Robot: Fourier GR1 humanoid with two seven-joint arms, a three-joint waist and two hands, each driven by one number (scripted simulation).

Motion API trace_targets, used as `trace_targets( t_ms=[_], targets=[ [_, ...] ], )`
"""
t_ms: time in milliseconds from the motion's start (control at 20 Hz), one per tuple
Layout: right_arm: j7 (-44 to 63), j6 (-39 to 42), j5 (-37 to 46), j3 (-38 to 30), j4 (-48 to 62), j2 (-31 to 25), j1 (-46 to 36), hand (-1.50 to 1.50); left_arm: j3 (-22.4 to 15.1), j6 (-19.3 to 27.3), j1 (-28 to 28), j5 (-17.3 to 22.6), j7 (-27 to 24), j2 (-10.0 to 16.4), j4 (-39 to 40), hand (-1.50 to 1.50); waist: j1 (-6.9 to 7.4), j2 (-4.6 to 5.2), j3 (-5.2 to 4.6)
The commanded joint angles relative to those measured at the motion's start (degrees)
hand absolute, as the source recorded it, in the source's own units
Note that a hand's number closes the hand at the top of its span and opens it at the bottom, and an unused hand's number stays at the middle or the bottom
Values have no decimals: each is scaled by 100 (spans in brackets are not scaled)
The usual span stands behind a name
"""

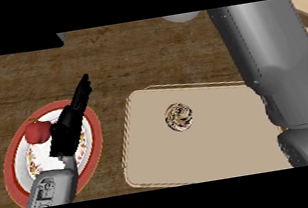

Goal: Pick the lemon from the tray and place it in the tiered shelf

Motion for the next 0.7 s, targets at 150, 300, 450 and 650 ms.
trace_targets(
  t_ms=[150, 300, 450, 650],
  targets=[
    [920, -315, 510, -475, 352, -387, -270, 150, 270, -219, -201, 254, 187, 223, -101, 0, -8, 9, 6],
    [915, -83, 760, -611, 610, -529, -498, 150, 39, 63, -103, -1, 139, -34, -90, 0, -3, 16, 3],
    [591, 38, 752, -724, 385, -679, -460, 150, 76, -51, 221, 46, -257, 43, 85, 0, -77, -11, 4],
    [382, -178, 906, -839, 762, -900, -452, 150, -17, 48, 178, -42, 83, -28, -208, 0, -38, -2, 7]
  ],
)
